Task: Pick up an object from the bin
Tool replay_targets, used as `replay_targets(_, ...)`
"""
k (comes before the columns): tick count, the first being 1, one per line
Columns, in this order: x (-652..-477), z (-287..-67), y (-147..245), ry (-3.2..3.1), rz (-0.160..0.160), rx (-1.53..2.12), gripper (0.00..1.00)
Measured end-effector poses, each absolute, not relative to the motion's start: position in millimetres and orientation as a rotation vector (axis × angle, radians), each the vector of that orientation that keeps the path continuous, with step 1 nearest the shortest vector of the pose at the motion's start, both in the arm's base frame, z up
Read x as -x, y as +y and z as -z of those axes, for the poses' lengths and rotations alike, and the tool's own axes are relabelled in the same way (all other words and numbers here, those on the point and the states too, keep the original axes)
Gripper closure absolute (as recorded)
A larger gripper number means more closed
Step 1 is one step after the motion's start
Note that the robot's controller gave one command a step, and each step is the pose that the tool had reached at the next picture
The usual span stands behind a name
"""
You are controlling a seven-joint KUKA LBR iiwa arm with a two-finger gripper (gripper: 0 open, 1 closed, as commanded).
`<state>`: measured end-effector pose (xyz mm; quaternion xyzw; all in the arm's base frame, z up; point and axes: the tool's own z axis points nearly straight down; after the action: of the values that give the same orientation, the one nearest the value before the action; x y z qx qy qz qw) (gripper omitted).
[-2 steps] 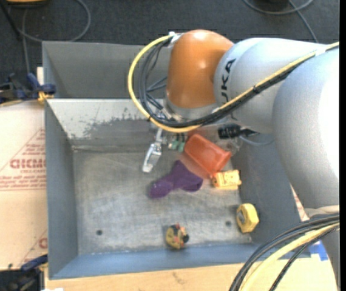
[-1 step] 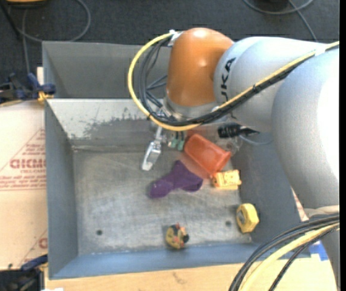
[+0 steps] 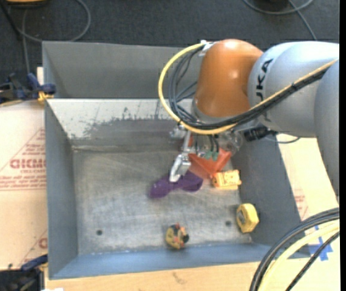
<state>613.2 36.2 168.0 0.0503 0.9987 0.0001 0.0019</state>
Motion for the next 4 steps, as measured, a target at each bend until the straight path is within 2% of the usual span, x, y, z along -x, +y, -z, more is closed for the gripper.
replay_targets(1,-599.1,-121.6,39.0,3.134,-0.003,-0.149,1.0)
replay_targets(2,-599.1,-121.6,38.9,3.134,-0.003,-0.152,0.0)
replay_targets(4,-600.4,-119.0,38.2,3.135,-0.002,-0.132,0.0)
